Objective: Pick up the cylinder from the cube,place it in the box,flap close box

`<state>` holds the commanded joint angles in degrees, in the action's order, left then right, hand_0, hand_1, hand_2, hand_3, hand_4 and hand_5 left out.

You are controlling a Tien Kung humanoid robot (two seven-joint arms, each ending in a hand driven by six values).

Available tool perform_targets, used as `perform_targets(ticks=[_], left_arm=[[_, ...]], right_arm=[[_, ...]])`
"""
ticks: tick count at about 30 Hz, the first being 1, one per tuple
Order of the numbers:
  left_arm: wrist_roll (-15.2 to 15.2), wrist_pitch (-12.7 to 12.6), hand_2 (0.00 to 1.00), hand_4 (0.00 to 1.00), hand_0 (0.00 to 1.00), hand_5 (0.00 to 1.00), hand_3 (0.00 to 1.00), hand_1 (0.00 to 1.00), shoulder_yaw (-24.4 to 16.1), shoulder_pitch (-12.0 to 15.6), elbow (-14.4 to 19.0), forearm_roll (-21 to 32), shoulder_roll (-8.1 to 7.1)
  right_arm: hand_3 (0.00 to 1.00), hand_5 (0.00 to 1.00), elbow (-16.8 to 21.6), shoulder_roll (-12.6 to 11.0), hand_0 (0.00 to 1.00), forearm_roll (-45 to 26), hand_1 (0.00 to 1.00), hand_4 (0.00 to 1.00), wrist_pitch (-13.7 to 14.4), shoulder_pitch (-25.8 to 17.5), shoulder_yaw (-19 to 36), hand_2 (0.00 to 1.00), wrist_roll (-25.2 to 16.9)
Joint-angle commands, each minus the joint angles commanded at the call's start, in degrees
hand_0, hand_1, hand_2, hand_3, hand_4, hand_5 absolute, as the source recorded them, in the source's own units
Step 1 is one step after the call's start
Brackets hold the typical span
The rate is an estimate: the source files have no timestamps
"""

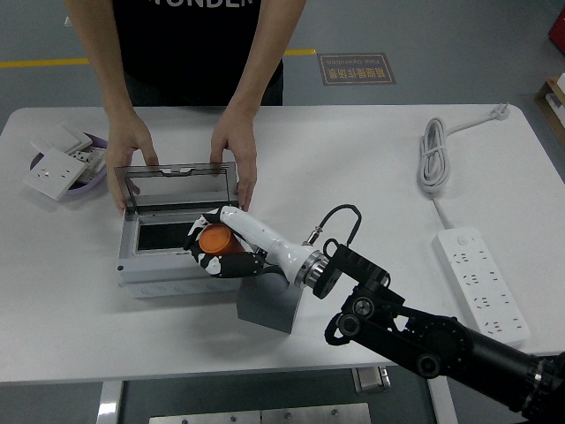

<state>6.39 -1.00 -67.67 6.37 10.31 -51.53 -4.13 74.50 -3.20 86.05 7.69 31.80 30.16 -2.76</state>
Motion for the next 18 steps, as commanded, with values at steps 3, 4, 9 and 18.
perform_targets(ticks=[3,4,9,18], left_arm=[[0.2,-0.1,0.854,0.002,0.923,0.002,0.951,0.852,-0.2,0.0,0.0,-0.2,-0.22],[0.2,-0.1,0.854,0.002,0.923,0.002,0.951,0.852,-0.3,0.0,0.0,-0.2,-0.31],[0.4,-0.2,0.854,0.002,0.923,0.002,0.951,0.852,-0.5,-0.1,0.0,-0.3,-0.58],[0.5,-0.2,0.854,0.002,0.923,0.002,0.951,0.852,-0.7,-0.1,0.0,-0.6,-1.04]], right_arm=[[0.338,0.002,-1.1,1.8,0.368,4.9,0.413,0.002,-0.6,3.3,-1.9,0.402,3.8],[0.338,0.002,-1.5,2.4,0.368,6.7,0.413,0.002,-0.7,4.6,-2.5,0.402,5.2],[0.350,0.002,-2.7,3.2,0.380,13.2,0.418,0.006,-2.1,9.2,-4.4,0.411,10.2],[0.344,0.002,-4.7,3.2,0.365,20.7,0.408,0.002,-8.0,14.1,-7.2,0.410,16.2]])
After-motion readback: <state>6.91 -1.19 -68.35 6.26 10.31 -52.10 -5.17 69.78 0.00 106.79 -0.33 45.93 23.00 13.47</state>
